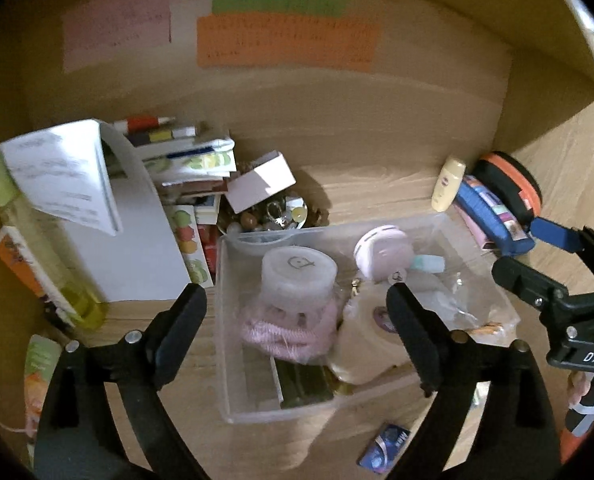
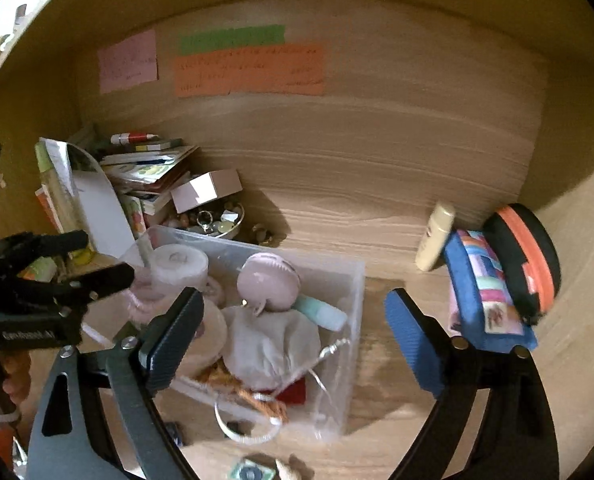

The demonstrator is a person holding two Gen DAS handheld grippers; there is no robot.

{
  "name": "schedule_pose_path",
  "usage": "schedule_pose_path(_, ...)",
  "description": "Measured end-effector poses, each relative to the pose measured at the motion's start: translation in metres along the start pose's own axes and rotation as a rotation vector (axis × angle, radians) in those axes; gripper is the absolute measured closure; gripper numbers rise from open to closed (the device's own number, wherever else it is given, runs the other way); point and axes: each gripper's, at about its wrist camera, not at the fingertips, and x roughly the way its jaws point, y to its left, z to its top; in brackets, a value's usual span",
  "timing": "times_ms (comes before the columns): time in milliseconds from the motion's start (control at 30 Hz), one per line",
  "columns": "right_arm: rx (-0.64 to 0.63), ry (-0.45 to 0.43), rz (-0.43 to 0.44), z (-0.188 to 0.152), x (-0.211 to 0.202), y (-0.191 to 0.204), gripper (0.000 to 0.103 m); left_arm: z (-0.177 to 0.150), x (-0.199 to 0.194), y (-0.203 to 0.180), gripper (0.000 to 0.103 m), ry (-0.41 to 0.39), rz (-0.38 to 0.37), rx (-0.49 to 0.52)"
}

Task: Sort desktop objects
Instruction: 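Withdraw both tools toward the blue Max battery box and small shell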

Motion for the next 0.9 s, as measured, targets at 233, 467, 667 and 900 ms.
schedule_pose_path(233, -0.001, -0.049, -0.030, -0.022, -0.040, -0.010, 0.010, -0.014, -0.035, -0.015, 0.007, -0.062, 0.008, 0.031)
schedule_pose_path(467, -0.029, -0.045, -0.079, -0.051, -0.057, -0.017, 0.010, -0.040, -0.040, -0.028, 0.006, -0.028, -0.022, 0.031)
schedule_pose_path(667, -0.047, 0.016, -0.061, -0.084, -0.048, -0.023, 0.010, -0.070, -0.031, -0.040, 0.006, 0.034, -0.021, 0.073)
schedule_pose_path(900, -0.062, 0.092, -0.007, -0.116, -0.037, -0.030, 0.012, -0.101, -0.021, -0.051, 0.006, 0.086, -0.059, 0.091)
